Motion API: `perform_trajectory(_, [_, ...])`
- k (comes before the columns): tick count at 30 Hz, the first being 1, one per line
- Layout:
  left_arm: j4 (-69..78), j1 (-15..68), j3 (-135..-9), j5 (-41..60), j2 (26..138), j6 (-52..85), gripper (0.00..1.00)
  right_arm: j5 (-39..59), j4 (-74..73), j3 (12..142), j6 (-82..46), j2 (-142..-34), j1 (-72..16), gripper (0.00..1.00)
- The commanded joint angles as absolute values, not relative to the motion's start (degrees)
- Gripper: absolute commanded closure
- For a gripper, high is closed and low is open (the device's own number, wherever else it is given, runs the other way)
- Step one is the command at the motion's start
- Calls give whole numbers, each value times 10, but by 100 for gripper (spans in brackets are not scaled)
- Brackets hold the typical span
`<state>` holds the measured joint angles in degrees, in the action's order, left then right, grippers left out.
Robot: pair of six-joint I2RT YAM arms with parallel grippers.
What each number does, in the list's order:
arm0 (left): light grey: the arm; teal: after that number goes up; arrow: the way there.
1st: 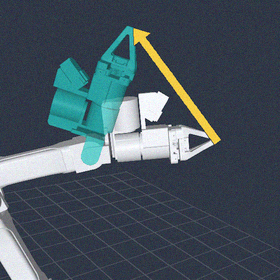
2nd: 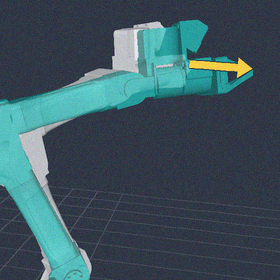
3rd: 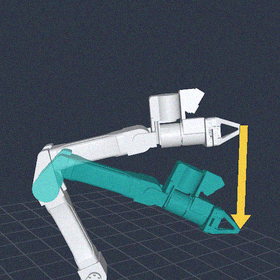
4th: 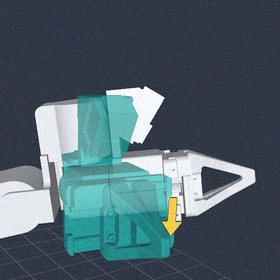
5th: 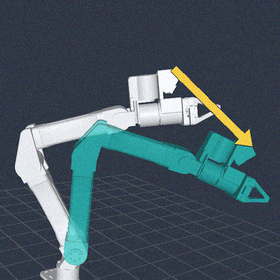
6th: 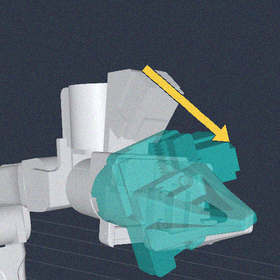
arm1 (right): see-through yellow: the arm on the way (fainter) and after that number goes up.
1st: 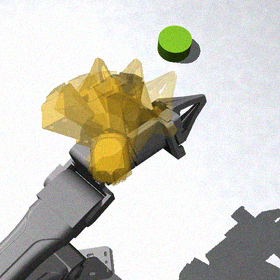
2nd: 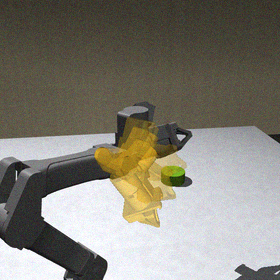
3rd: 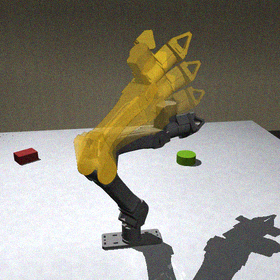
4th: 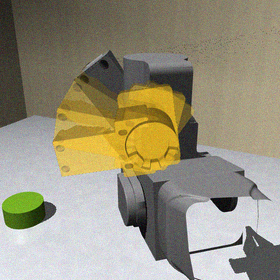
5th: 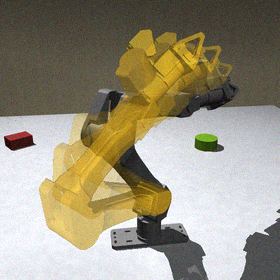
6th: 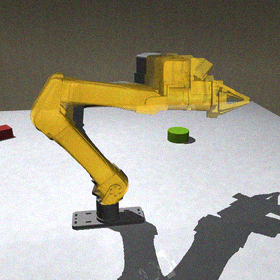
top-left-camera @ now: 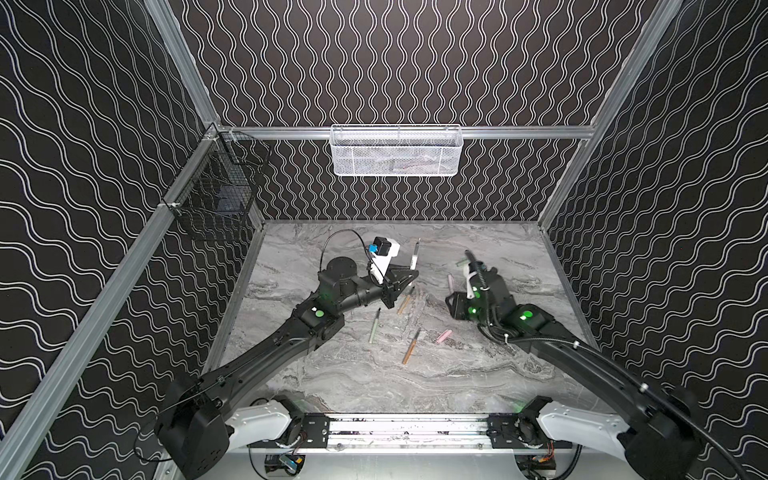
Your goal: Insert the pens into the pen caps
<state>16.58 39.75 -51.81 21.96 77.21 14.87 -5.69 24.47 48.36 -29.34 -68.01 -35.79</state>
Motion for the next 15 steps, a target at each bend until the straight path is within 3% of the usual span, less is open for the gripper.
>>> perform_trajectory(1, [154,404,-518,184,772,123,100,-25,300,465,-314,-725,-357,54])
perform_trajectory(15, [131,435,-527,179,774,109,100,24,230,447,-383,-845,-347,54])
